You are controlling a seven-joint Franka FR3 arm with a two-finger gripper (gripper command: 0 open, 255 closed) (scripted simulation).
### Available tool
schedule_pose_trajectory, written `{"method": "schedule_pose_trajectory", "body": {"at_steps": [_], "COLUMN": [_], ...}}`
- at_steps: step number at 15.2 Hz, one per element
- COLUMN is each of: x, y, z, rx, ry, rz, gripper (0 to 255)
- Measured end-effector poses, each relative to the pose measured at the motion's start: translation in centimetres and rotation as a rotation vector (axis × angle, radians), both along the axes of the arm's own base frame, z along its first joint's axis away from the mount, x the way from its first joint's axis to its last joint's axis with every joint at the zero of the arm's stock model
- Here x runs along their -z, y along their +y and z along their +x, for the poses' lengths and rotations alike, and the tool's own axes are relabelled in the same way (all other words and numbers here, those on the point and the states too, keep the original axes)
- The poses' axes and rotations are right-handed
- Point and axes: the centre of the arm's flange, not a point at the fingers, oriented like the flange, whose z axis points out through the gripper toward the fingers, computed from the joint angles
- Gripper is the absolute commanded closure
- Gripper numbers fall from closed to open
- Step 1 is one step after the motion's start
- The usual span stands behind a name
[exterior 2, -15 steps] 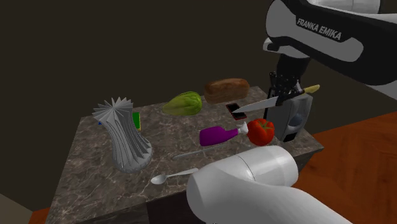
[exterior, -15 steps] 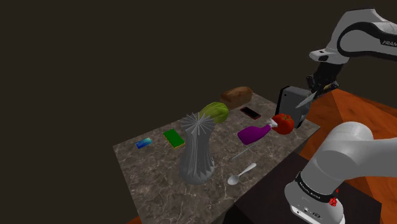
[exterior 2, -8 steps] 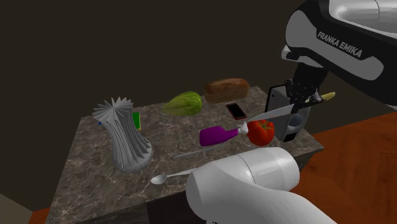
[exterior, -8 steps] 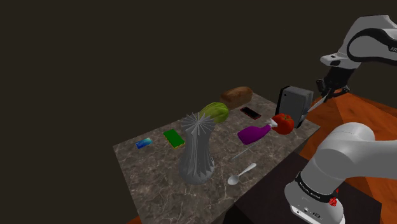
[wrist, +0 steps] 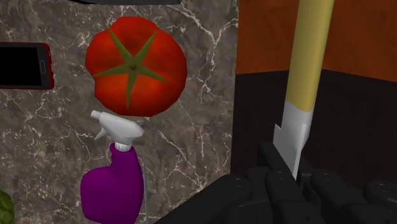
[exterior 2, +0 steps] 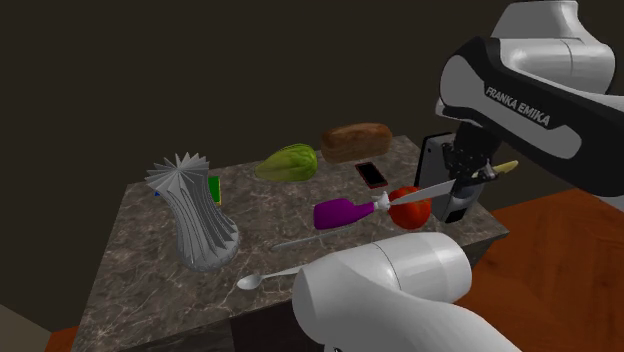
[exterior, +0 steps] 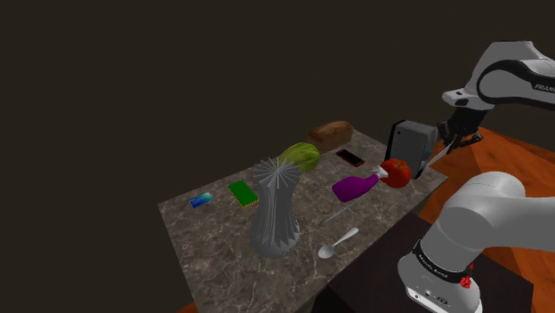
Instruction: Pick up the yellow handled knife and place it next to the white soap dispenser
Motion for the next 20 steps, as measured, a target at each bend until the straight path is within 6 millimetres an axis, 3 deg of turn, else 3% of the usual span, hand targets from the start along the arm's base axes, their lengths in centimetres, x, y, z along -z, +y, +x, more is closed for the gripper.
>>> {"method": "schedule_pose_trajectory", "body": {"at_steps": [20], "x": [10.6], "y": [0.0], "z": [0.2], "rx": [0.000], "ry": [0.000], "rz": [0.000], "gripper": [255]}}
